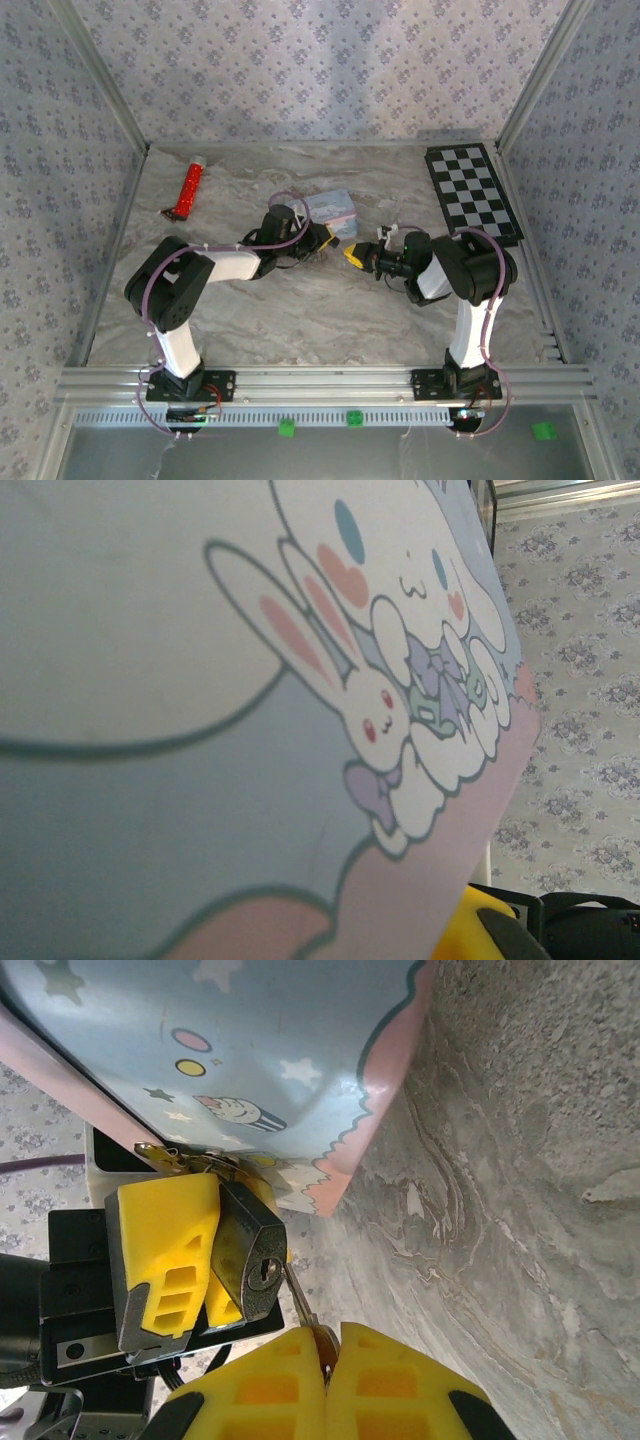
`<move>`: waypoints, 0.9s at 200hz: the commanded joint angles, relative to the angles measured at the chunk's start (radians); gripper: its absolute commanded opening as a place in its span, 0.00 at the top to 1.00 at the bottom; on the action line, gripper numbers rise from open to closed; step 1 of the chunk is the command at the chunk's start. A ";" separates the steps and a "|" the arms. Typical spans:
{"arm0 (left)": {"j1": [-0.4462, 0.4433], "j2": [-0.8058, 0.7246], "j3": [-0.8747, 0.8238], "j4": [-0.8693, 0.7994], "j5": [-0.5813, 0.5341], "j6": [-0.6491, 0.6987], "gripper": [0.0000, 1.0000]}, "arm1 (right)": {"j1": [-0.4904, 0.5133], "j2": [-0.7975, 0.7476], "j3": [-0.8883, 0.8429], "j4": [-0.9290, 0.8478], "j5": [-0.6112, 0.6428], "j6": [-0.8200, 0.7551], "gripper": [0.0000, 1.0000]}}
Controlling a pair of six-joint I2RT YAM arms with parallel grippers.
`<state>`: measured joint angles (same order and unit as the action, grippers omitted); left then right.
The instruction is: Unlock the padlock with the key
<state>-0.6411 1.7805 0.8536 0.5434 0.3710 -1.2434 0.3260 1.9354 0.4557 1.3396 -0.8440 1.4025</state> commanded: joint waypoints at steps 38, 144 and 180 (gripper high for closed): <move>0.008 -0.036 -0.001 0.081 0.031 0.000 0.89 | 0.001 -0.031 -0.012 -0.019 0.015 -0.037 1.00; 0.009 -0.029 -0.001 0.080 0.040 0.006 0.89 | 0.005 -0.047 -0.010 -0.025 0.020 -0.044 1.00; 0.009 -0.032 -0.006 0.082 0.043 0.006 0.89 | 0.008 -0.046 -0.005 -0.027 0.022 -0.044 1.00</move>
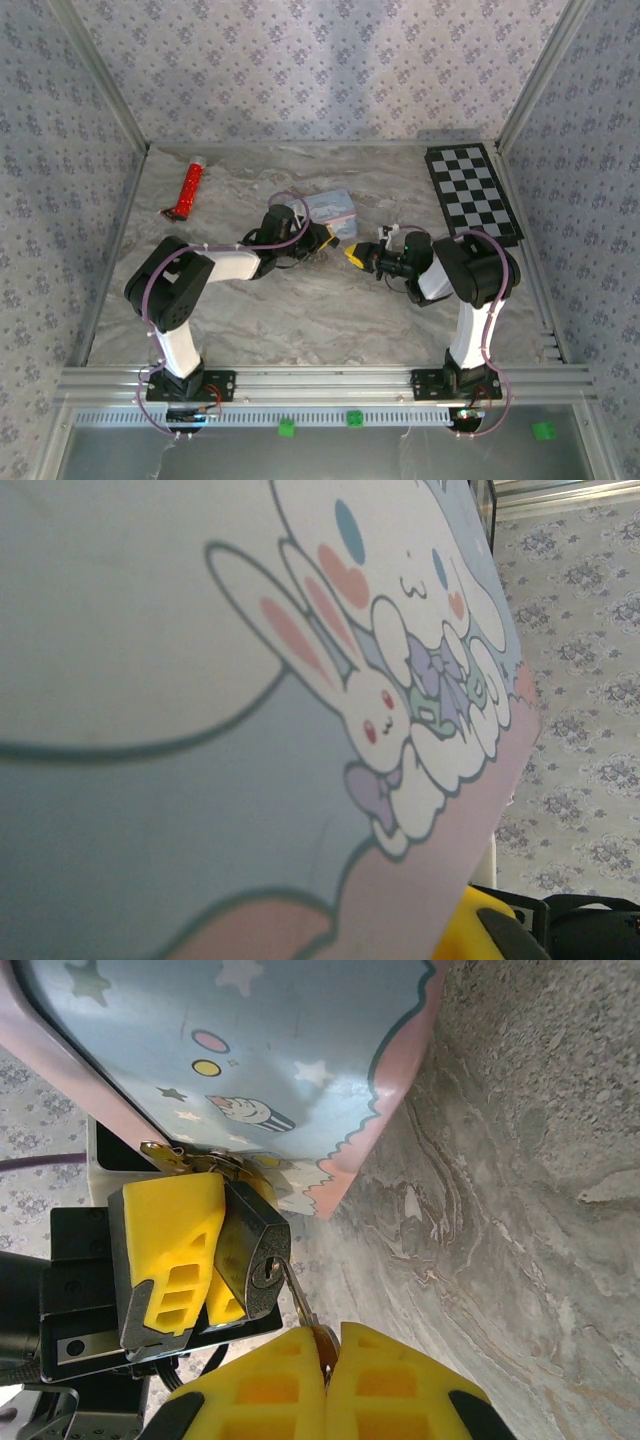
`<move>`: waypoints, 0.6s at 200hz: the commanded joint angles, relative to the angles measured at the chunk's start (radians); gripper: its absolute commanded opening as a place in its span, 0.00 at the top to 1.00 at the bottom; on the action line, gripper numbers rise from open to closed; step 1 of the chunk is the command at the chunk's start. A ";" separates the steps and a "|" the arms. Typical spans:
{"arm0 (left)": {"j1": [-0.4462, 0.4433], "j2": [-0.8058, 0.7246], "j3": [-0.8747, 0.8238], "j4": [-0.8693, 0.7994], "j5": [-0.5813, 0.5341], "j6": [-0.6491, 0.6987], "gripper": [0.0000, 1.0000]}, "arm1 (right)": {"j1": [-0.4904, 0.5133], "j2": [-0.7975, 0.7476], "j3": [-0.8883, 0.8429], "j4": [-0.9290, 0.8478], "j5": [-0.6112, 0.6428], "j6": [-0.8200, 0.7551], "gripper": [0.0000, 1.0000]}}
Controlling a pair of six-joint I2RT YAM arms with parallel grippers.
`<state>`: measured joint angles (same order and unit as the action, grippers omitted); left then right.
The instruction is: Unlock the padlock with the key
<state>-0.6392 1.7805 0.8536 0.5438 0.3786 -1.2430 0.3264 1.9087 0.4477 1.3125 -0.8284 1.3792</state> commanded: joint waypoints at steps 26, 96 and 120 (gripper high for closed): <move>0.006 -0.033 -0.007 0.080 0.037 0.008 0.89 | 0.012 -0.017 0.009 0.003 0.008 -0.018 1.00; 0.006 -0.035 -0.014 0.085 0.036 0.008 0.89 | 0.013 -0.023 0.014 0.003 0.009 -0.012 1.00; 0.006 -0.036 -0.020 0.087 0.033 0.007 0.90 | 0.001 -0.019 0.007 0.005 0.002 -0.017 1.00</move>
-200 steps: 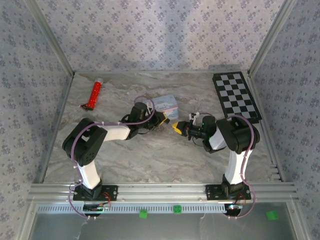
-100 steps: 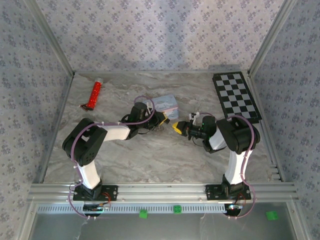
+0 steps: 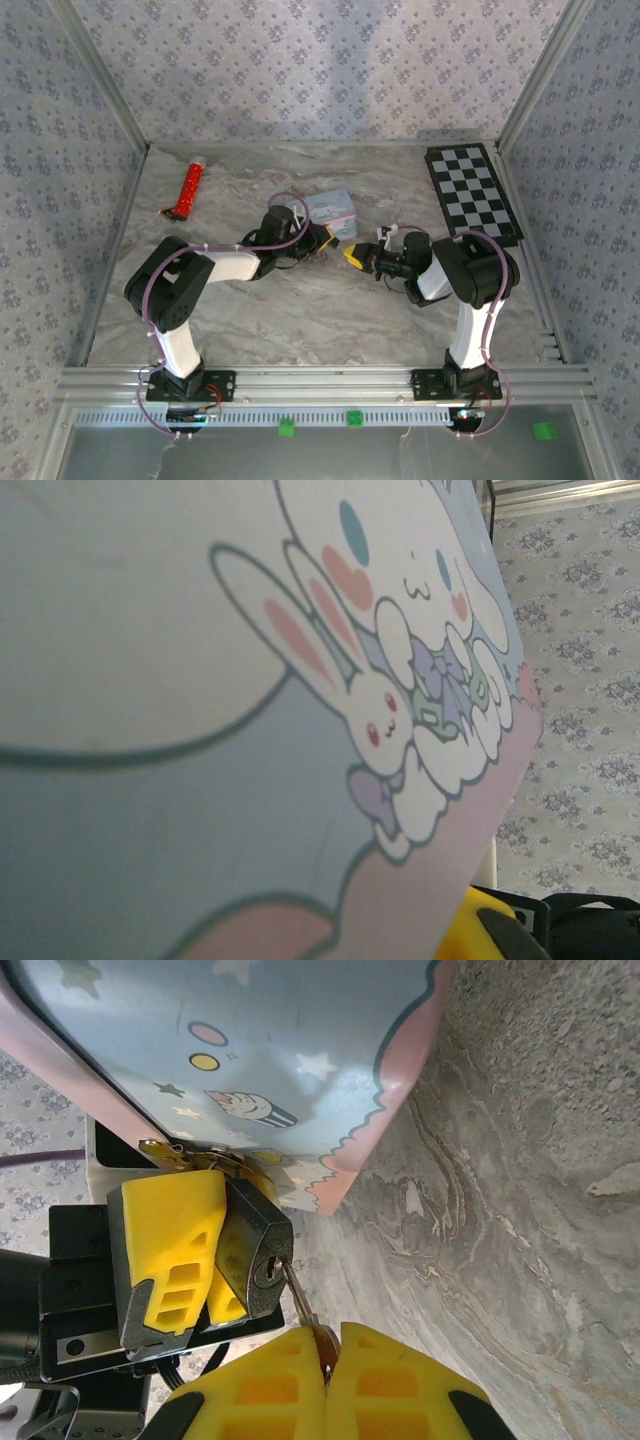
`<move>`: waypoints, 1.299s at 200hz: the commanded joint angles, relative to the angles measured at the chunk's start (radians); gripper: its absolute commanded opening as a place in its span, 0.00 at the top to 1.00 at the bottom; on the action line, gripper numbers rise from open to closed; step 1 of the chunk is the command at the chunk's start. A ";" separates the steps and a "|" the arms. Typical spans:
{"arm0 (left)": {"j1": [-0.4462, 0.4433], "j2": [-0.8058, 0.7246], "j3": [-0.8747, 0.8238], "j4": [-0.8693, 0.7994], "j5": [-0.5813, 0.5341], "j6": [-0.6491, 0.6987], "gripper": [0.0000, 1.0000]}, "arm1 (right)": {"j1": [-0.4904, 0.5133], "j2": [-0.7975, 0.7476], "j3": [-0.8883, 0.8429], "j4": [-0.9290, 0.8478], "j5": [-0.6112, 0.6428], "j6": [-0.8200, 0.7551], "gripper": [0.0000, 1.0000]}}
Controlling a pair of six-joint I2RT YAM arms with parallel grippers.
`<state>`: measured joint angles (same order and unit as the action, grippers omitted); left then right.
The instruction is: Unlock the padlock with the key
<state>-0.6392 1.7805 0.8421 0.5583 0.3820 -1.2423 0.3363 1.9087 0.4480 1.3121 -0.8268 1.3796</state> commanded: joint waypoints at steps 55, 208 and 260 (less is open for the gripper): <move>0.006 -0.044 -0.009 0.066 0.028 0.010 0.90 | -0.032 -0.024 -0.003 0.012 -0.014 -0.012 1.00; 0.007 -0.050 -0.009 0.075 0.020 0.002 0.90 | -0.003 -0.025 -0.037 -0.033 -0.006 -0.068 1.00; 0.007 -0.050 -0.011 0.075 0.020 0.004 0.90 | 0.003 -0.032 -0.022 -0.023 -0.006 -0.051 1.00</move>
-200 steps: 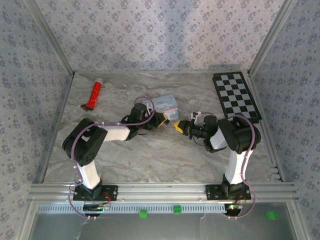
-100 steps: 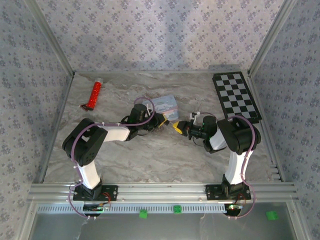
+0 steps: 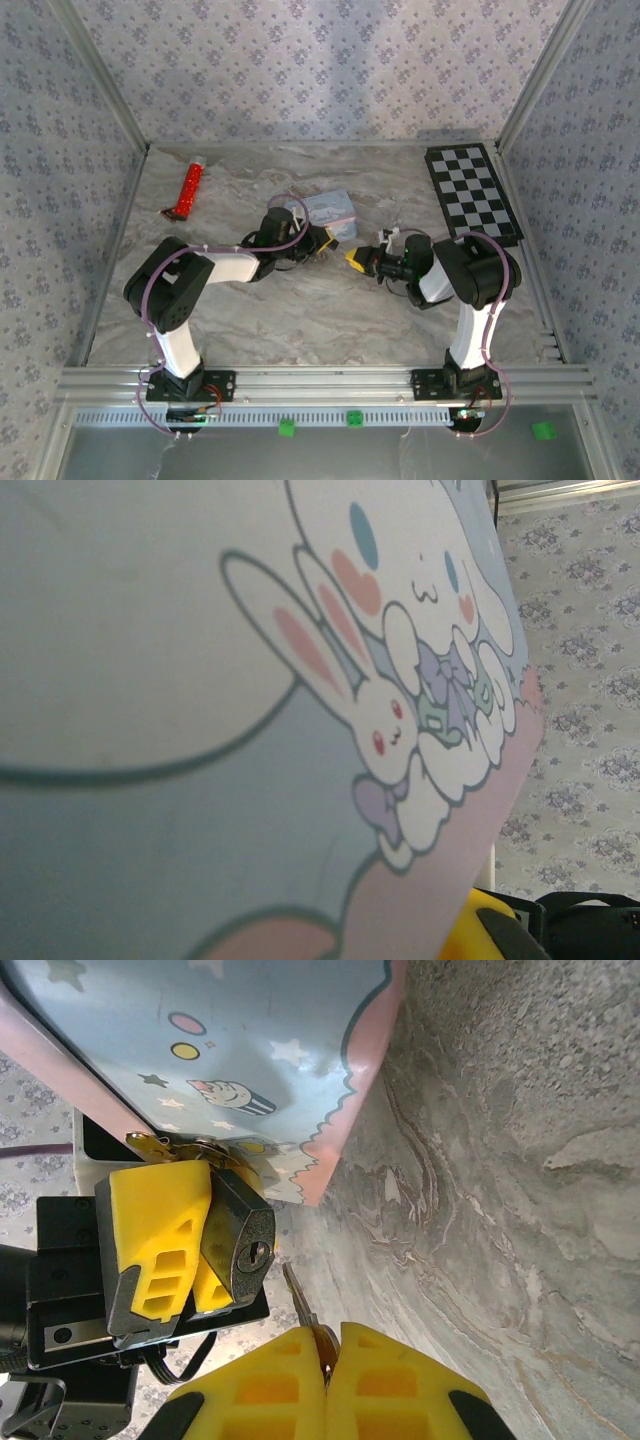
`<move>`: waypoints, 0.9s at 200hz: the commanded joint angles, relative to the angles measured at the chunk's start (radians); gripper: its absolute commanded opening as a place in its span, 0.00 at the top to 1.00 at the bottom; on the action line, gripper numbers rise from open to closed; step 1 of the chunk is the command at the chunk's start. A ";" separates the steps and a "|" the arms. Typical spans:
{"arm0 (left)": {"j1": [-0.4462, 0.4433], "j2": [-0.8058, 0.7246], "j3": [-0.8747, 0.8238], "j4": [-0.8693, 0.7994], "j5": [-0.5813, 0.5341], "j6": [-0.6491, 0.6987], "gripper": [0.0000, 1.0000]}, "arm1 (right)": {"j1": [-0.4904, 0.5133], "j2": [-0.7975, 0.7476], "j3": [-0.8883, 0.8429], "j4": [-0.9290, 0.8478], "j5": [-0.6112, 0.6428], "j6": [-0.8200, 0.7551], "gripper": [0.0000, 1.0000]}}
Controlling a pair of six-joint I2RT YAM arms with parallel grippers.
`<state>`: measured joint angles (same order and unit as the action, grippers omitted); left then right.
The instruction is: Unlock the padlock with the key
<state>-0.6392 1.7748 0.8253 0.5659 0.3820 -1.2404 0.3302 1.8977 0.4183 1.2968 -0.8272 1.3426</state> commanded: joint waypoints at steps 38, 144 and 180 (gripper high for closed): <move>0.007 -0.043 0.004 0.066 0.024 0.002 0.90 | 0.012 -0.033 0.019 -0.018 -0.003 -0.012 1.00; 0.006 -0.040 0.002 0.071 0.028 0.001 0.90 | 0.016 -0.031 0.042 -0.016 -0.003 0.000 1.00; 0.006 -0.041 0.004 0.071 0.032 0.000 0.90 | 0.016 -0.029 0.048 -0.017 -0.001 -0.001 1.00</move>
<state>-0.6392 1.7748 0.8253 0.5690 0.3820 -1.2407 0.3412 1.8866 0.4458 1.2831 -0.8268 1.3430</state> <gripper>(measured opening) 0.117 0.051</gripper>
